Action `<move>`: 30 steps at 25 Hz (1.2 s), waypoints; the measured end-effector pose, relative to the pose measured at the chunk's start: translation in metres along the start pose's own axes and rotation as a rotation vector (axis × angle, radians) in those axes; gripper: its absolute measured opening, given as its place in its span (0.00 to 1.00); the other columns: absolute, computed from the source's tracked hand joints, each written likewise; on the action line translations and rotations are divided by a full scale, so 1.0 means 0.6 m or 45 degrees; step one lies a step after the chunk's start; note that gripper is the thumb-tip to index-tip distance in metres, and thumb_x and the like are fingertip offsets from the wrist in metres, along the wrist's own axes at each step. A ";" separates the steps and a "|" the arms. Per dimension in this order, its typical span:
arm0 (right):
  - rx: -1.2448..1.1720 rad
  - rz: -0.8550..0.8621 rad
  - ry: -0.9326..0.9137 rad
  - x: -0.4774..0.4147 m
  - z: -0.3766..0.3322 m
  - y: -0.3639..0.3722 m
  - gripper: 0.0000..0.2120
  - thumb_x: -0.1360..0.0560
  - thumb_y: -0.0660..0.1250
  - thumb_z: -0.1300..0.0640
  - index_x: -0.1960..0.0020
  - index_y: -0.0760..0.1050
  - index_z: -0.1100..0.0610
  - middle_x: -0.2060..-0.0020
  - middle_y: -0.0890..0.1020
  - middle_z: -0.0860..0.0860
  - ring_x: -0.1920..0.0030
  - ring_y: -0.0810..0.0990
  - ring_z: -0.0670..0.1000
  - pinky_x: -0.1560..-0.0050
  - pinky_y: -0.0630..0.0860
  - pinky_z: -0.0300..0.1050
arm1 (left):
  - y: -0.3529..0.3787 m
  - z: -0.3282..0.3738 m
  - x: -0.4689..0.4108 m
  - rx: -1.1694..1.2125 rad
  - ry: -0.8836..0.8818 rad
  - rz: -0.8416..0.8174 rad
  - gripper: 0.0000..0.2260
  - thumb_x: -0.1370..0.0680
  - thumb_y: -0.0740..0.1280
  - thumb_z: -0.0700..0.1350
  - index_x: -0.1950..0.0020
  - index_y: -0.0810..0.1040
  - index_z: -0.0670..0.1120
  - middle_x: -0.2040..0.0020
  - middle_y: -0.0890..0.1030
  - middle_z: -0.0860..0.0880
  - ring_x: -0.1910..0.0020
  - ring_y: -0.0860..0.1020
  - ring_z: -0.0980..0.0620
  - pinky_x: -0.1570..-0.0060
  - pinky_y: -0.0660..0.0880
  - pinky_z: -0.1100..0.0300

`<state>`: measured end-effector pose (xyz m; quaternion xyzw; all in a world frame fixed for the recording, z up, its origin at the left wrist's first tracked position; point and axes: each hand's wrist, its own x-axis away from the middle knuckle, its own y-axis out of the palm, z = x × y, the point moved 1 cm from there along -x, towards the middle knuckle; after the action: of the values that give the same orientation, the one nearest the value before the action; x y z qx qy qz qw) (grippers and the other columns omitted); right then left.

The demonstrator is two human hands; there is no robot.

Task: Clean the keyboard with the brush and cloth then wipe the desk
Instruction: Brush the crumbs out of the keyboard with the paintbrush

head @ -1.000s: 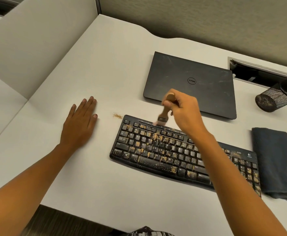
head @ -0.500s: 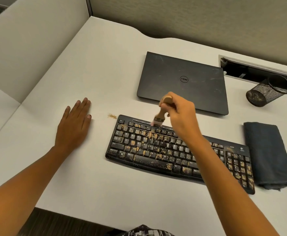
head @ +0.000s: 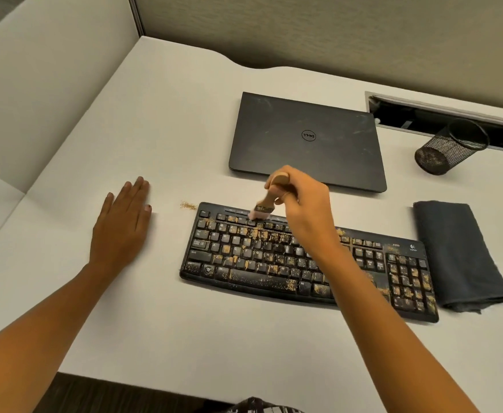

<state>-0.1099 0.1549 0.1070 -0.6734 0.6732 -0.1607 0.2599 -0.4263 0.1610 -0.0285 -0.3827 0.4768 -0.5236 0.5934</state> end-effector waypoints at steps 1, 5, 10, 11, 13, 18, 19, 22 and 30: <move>-0.002 -0.010 0.030 0.002 0.004 -0.005 0.09 0.22 0.59 0.71 0.53 0.76 0.62 0.56 0.80 0.54 0.59 0.78 0.34 0.64 0.73 0.26 | -0.001 0.000 0.001 -0.002 0.003 0.002 0.27 0.18 0.44 0.54 0.21 0.60 0.47 0.22 0.60 0.51 0.22 0.57 0.52 0.25 0.43 0.61; 0.224 0.050 0.110 0.015 0.023 -0.063 0.06 0.21 0.59 0.69 0.54 0.74 0.64 0.58 0.78 0.54 0.62 0.77 0.33 0.69 0.71 0.24 | -0.001 0.000 0.001 0.008 0.002 0.000 0.27 0.18 0.44 0.54 0.21 0.59 0.47 0.22 0.60 0.51 0.22 0.57 0.52 0.26 0.41 0.62; 0.071 0.208 0.054 0.010 0.020 -0.042 0.07 0.22 0.62 0.67 0.54 0.77 0.59 0.58 0.80 0.51 0.58 0.80 0.42 0.59 0.79 0.37 | 0.000 0.000 0.001 -0.001 0.009 0.009 0.27 0.18 0.44 0.54 0.21 0.59 0.46 0.22 0.60 0.50 0.22 0.57 0.51 0.26 0.41 0.62; 0.010 0.185 0.053 0.006 0.016 -0.026 0.07 0.22 0.63 0.66 0.54 0.77 0.58 0.58 0.81 0.50 0.56 0.80 0.45 0.54 0.80 0.44 | 0.000 0.000 0.002 -0.002 0.011 0.010 0.27 0.18 0.44 0.54 0.21 0.59 0.46 0.22 0.61 0.50 0.22 0.57 0.51 0.26 0.41 0.62; -0.086 0.112 0.106 0.001 0.014 -0.004 0.08 0.21 0.62 0.66 0.55 0.77 0.56 0.58 0.81 0.50 0.55 0.80 0.50 0.53 0.80 0.47 | 0.000 -0.001 0.001 0.005 0.010 0.006 0.27 0.18 0.44 0.54 0.21 0.59 0.46 0.22 0.61 0.50 0.22 0.57 0.51 0.26 0.40 0.63; 0.020 0.212 0.274 0.017 0.050 -0.073 0.11 0.21 0.62 0.66 0.59 0.74 0.52 0.59 0.80 0.51 0.58 0.79 0.51 0.61 0.77 0.42 | 0.000 -0.002 0.001 0.039 0.001 0.018 0.26 0.18 0.44 0.53 0.21 0.60 0.46 0.22 0.60 0.51 0.22 0.57 0.52 0.26 0.40 0.64; 0.062 0.250 0.288 0.023 0.056 -0.092 0.12 0.22 0.62 0.67 0.59 0.74 0.53 0.59 0.80 0.52 0.59 0.78 0.47 0.63 0.75 0.40 | 0.000 -0.002 0.001 0.043 0.000 0.022 0.26 0.18 0.45 0.53 0.21 0.60 0.47 0.22 0.60 0.51 0.22 0.57 0.52 0.26 0.40 0.64; 0.088 0.318 0.256 0.033 0.051 -0.105 0.10 0.22 0.58 0.72 0.55 0.75 0.63 0.58 0.78 0.55 0.64 0.77 0.35 0.69 0.74 0.30 | 0.003 -0.003 0.000 0.046 0.008 0.031 0.26 0.18 0.44 0.53 0.21 0.60 0.47 0.22 0.61 0.51 0.22 0.57 0.52 0.26 0.41 0.62; 0.049 0.270 0.199 0.039 0.049 -0.088 0.06 0.21 0.59 0.70 0.54 0.74 0.66 0.57 0.78 0.57 0.62 0.79 0.41 0.66 0.76 0.33 | 0.006 -0.006 0.000 0.048 0.013 0.018 0.26 0.18 0.45 0.52 0.22 0.61 0.46 0.22 0.61 0.49 0.23 0.58 0.50 0.25 0.49 0.52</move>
<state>-0.0486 0.1337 0.1101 -0.5787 0.7557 -0.1972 0.2348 -0.4286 0.1620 -0.0330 -0.3654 0.4725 -0.5302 0.6018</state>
